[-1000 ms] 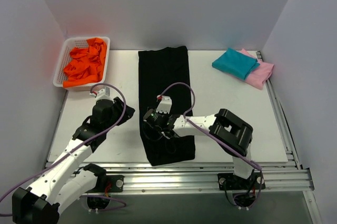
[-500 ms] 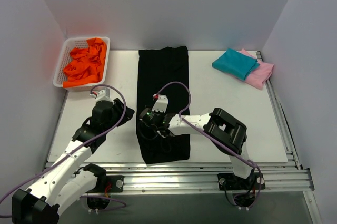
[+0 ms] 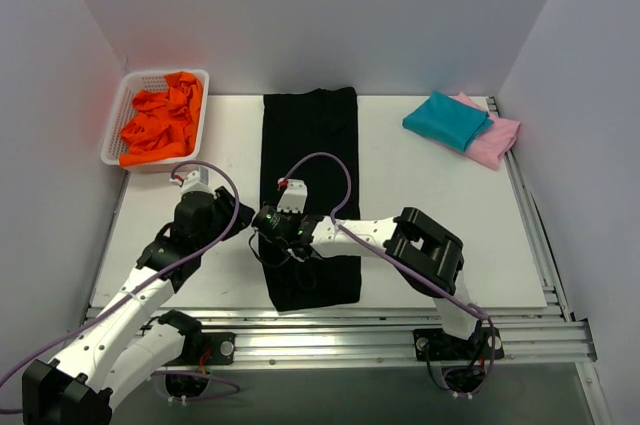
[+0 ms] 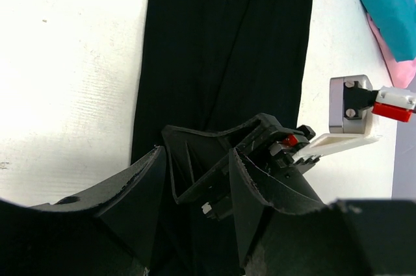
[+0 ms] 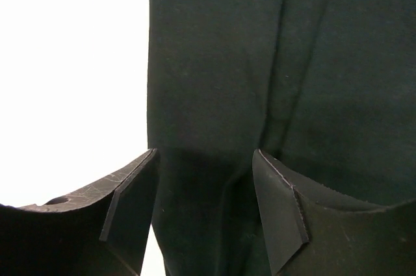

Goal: Fold and stack the t-shirts
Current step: Fold the tshirt

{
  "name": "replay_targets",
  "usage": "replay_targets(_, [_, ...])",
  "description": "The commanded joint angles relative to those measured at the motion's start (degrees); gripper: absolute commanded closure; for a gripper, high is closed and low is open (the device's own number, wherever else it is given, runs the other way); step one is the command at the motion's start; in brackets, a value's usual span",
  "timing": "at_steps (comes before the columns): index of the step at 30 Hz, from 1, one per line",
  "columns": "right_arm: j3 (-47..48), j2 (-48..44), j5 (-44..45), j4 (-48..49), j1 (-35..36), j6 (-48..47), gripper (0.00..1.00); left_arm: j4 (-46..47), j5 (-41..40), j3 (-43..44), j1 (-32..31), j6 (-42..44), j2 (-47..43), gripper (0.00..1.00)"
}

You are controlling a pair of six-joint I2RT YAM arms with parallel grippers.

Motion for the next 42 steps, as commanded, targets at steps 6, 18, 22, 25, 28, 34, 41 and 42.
replay_targets(6, [3.1,3.4,1.1,-2.4,0.3,0.2,0.46,-0.6,-1.4,0.6,-0.1,1.4,-1.6,0.47])
replay_targets(18, [1.5,-0.6,4.6,-6.9,1.3,1.4,0.46,-0.7,-2.0,0.4,0.0,1.6,-1.7,0.47])
replay_targets(22, [1.4,-2.9,6.3,-8.5,2.2,1.7,0.46,-0.5,-2.3,0.2,-0.1,1.6,-1.8,0.47])
replay_targets(25, [1.1,-3.3,6.0,-8.6,2.6,2.0,0.48,-0.3,-2.4,0.0,-0.1,1.6,-1.7,0.47])
replay_targets(28, [0.7,-2.7,5.7,-8.2,3.2,2.3,0.52,-0.3,-2.4,-0.1,-0.1,1.5,-1.7,0.47])
replay_targets(34, [0.7,-1.0,4.4,-7.5,3.7,2.9,0.54,-0.5,-2.4,-0.2,-0.1,1.5,-1.9,0.47])
replay_targets(41, [0.5,-0.8,4.9,-8.8,4.9,4.1,0.54,-0.4,-2.8,-0.8,-0.1,1.5,-2.2,0.47])
replay_targets(42, [0.5,-0.8,4.9,-8.9,5.0,4.3,0.54,-0.3,-2.7,-0.7,-0.1,1.5,-2.1,0.47])
